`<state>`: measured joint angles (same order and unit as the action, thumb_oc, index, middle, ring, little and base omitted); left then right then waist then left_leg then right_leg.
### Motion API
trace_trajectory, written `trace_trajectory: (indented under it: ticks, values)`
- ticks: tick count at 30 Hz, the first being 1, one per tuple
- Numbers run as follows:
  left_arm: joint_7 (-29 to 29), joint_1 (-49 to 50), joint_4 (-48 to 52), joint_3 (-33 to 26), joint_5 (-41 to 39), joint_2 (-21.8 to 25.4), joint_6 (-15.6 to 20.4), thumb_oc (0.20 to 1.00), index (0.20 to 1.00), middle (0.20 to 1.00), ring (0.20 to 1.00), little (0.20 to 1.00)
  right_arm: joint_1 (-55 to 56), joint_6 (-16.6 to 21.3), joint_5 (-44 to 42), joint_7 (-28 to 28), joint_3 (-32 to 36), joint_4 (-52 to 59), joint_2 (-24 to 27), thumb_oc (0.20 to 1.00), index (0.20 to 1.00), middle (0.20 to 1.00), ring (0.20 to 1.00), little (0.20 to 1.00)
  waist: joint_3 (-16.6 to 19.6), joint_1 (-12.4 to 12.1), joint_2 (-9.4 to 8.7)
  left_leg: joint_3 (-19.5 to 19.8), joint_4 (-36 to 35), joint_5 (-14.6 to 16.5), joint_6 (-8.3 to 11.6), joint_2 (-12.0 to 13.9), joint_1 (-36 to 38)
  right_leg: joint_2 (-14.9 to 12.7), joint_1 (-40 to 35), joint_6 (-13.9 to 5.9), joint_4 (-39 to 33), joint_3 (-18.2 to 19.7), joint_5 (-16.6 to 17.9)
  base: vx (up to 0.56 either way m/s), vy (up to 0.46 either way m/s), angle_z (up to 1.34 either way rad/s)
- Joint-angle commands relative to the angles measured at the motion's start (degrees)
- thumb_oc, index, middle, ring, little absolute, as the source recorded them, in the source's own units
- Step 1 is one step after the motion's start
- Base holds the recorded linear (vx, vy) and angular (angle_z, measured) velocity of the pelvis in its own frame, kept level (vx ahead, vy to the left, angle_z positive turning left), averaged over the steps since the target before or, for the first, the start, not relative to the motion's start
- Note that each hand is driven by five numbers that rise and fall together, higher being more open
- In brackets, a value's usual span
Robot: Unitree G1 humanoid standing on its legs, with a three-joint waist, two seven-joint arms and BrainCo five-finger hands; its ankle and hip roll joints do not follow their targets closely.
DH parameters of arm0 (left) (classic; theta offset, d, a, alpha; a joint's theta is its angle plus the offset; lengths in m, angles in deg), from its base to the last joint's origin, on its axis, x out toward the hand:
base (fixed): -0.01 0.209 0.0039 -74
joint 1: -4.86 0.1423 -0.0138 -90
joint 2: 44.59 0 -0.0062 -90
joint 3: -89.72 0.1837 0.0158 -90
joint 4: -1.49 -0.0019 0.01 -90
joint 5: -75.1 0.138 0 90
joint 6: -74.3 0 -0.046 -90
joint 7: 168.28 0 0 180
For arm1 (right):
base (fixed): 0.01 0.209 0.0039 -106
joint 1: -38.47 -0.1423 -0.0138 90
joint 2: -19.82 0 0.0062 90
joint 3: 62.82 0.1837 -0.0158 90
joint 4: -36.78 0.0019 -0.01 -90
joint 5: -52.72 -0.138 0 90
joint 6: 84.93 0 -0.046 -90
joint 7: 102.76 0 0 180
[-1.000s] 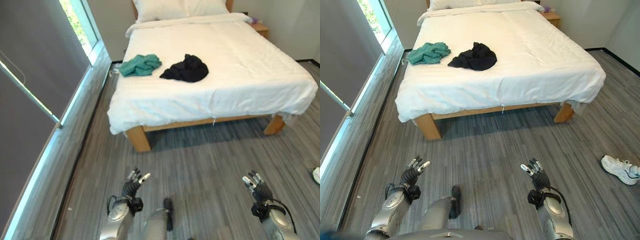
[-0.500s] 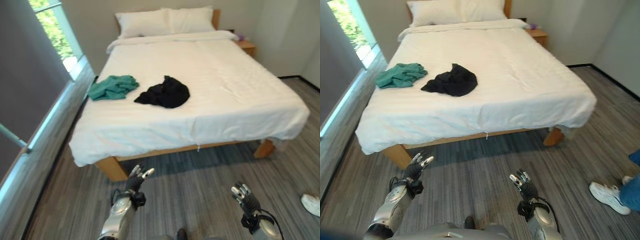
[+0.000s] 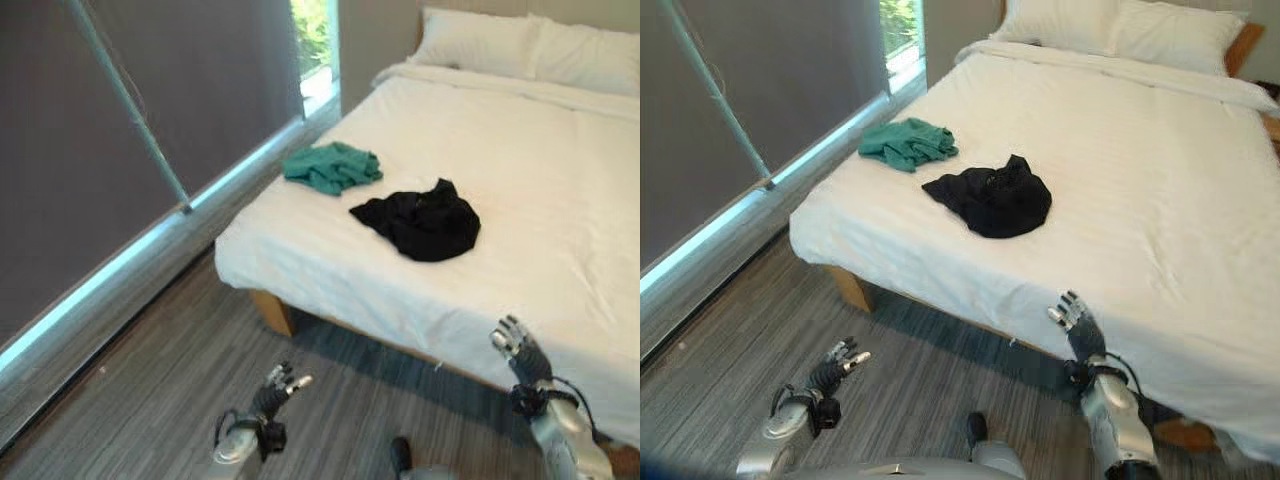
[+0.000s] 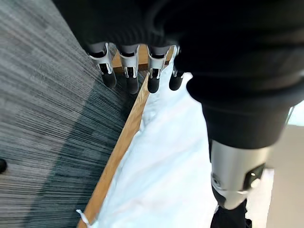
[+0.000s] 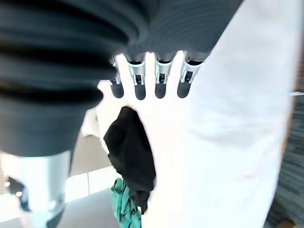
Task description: Pick up bed clothes into laundry basket.
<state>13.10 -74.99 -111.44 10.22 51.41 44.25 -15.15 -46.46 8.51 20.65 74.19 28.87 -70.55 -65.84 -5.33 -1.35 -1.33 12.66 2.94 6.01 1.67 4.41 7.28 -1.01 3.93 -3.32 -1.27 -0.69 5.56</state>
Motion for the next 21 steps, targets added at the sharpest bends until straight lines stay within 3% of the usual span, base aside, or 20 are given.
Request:
trace_trajectory:
  ticks: [1,11,14,17,18,21]
  values:
    - [0.0,-4.1,3.4,-1.8,-1.3,2.2,2.4,1.0,1.0,1.0,1.0,1.0,2.4,1.7,-2.0,-1.7,-1.2,4.6,-0.7,1.0,1.0,1.0,1.0,1.0,1.1,0.1,-1.98,0.5,-4.7,-4.2,0.0,-4.5,-2.3,-4.4,0.8,-4.73,0.6,0.9,0.7,0.07,-0.183,0.45]
    - [0.8,-3.7,3.6,0.4,-0.9,2.2,1.8,1.0,1.0,1.0,1.0,1.0,4.5,0.6,-0.6,-3.5,-2.7,4.3,0.7,1.0,1.0,1.0,1.0,1.0,1.8,0.0,-1.31,2.1,-7.0,-5.6,1.32,-2.9,-2.3,-2.5,-1.8,-3.25,-2.4,-1.0,-0.2,0.05,-0.061,0.16]
    - [2.1,-2.4,5.0,1.1,-0.8,3.9,1.6,1.0,1.0,1.0,1.0,1.0,-0.5,-0.1,9.0,-2.0,-1.5,1.3,9.2,1.0,1.0,1.0,1.0,1.0,1.8,-1.0,-1.58,2.8,-7.5,-5.9,1.42,-2.9,-2.7,-2.7,-1.9,-3.23,-2.6,-1.6,-0.1,0.04,-0.013,-0.01]
    - [3.5,-0.3,7.1,2.1,-2.4,5.5,1.6,1.0,1.0,1.0,1.0,1.0,-10.7,-1.2,19.8,-0.2,-3.4,-3.1,22.1,1.0,1.0,1.0,1.0,1.0,1.0,-2.4,-1.78,3.3,-7.7,-6.1,1.51,-2.9,-3.4,-2.9,-1.6,-3.33,-2.9,-2.3,0.2,-0.01,-0.004,0.03]
    - [3.5,-0.3,7.2,1.9,-2.4,5.4,1.6,1.0,1.0,1.0,1.0,1.0,-11.2,-1.1,19.8,-0.2,-3.7,-3.5,22.2,1.0,1.0,1.0,1.0,1.0,1.0,-2.3,-1.68,3.2,-7.7,-6.0,1.51,-2.9,-3.4,-2.9,-1.6,-3.33,-2.9,-2.3,0.1,0.0,0.0,0.03]
    - [3.2,1.7,9.1,4.7,-6.0,7.0,2.1,1.0,1.0,1.0,1.0,1.0,-35.3,-2.4,25.5,3.0,-16.4,-19.5,30.5,1.0,1.0,1.0,1.0,1.0,-0.7,-4.4,-1.97,3.8,-7.7,-6.9,1.79,-2.8,-5.7,-2.9,0.0,-3.25,-3.1,-3.2,0.9,-0.1,0.003,0.11]
